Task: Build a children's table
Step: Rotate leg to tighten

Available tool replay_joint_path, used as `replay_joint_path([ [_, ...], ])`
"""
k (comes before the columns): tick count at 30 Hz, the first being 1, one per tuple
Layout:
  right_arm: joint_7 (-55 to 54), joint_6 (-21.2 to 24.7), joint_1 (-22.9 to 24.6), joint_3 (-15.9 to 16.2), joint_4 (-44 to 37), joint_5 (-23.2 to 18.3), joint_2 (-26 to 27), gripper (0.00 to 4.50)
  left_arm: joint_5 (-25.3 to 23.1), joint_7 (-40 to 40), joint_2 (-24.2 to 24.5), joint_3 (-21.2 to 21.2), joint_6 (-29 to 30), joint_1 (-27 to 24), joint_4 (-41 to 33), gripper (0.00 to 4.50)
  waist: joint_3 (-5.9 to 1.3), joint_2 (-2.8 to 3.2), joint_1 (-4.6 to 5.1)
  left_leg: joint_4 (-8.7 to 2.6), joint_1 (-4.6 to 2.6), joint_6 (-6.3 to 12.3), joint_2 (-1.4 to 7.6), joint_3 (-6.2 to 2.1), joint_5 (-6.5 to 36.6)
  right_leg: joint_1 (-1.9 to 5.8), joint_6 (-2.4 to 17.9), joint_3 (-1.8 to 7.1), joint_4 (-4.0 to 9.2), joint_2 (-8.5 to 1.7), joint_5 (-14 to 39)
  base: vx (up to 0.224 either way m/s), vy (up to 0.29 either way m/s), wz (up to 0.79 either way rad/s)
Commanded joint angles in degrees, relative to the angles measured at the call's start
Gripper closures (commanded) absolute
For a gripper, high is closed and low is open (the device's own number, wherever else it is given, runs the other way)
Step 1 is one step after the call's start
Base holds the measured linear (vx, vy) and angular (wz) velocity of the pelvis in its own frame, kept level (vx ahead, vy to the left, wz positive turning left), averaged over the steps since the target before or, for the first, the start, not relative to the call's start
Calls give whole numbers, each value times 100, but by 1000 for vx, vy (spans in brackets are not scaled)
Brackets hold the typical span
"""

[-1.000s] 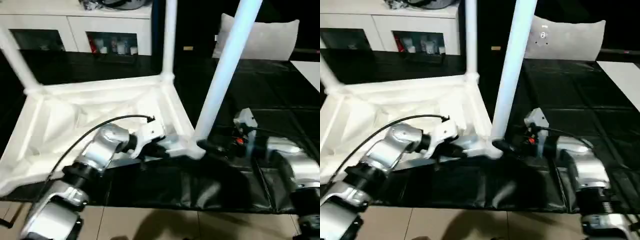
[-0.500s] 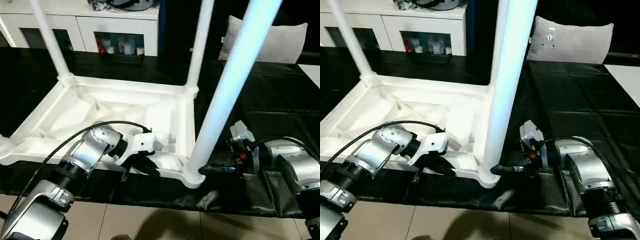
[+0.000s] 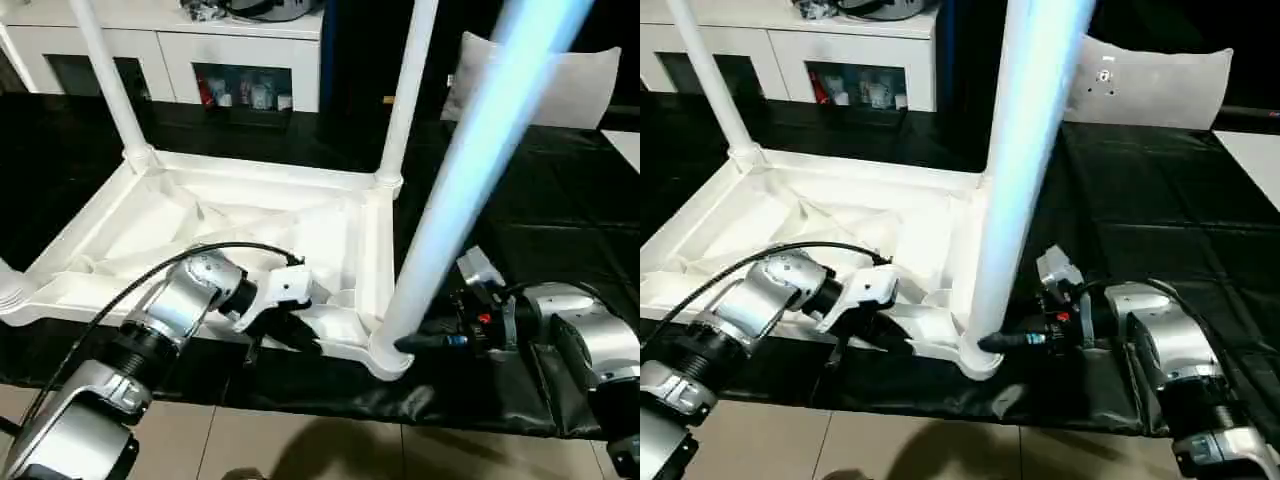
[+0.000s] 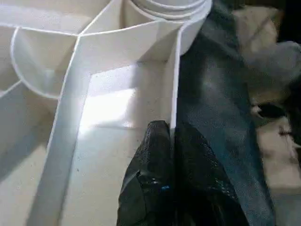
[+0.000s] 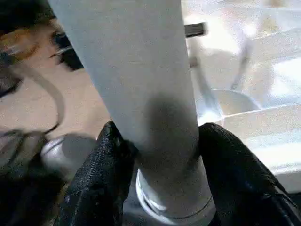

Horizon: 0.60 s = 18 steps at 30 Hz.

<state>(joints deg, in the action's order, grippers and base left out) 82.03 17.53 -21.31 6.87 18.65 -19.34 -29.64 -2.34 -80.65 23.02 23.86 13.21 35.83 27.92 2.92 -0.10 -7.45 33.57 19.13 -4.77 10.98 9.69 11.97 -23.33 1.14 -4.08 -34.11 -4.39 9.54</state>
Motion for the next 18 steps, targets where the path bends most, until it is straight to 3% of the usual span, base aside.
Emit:
replay_joint_path([
  [1,-662,232,-122,6,-72,93,268,251,38,474,-320,-74,341,109,77,450,-322,-82,50,-392,58,265,166,-14,884,317,910,229,465,-364,2283,0,0,0],
  [2,-1491,389,-273,-76,138,285,583,253,63,900,-523,-246,677,161,126,450,-315,-84,91,-397,51,195,150,-19,959,308,805,223,488,-367,2563,0,0,0],
  [5,-2341,483,-445,-172,374,469,940,254,100,1372,-770,-428,975,215,196,450,-308,-97,236,-411,82,98,112,-63,1097,328,527,177,567,-379,3123,0,0,0],
  [7,-2715,552,-522,-201,475,559,1087,255,89,1627,-886,-501,1072,237,240,450,-309,-92,299,-404,96,114,108,-57,1075,317,535,179,565,-367,3026,0,0,0],
  [10,-4005,816,-737,-360,717,845,1589,255,103,2626,-1376,-833,1353,307,378,450,-315,-95,432,-371,79,175,80,-35,1059,285,624,182,578,-338,2899,0,0,0],
  [13,-4414,618,-766,-488,818,899,1854,255,98,3163,-1707,-1026,1453,366,414,450,-331,-100,425,-370,73,244,88,-31,1004,284,640,187,581,-342,2789,0,0,0],
  [14,-4412,493,-758,-548,861,864,1884,202,71,3189,-1740,-1025,1459,368,397,450,-342,-91,410,-372,70,325,108,-24,934,282,745,208,551,-338,2483,0,0,0],
  [18,-4130,326,-648,-611,795,772,1731,167,-95,3124,-1626,-859,1257,322,350,450,-345,-78,383,-381,94,425,116,-22,813,322,921,219,497,-343,2014,0,0,0],
])
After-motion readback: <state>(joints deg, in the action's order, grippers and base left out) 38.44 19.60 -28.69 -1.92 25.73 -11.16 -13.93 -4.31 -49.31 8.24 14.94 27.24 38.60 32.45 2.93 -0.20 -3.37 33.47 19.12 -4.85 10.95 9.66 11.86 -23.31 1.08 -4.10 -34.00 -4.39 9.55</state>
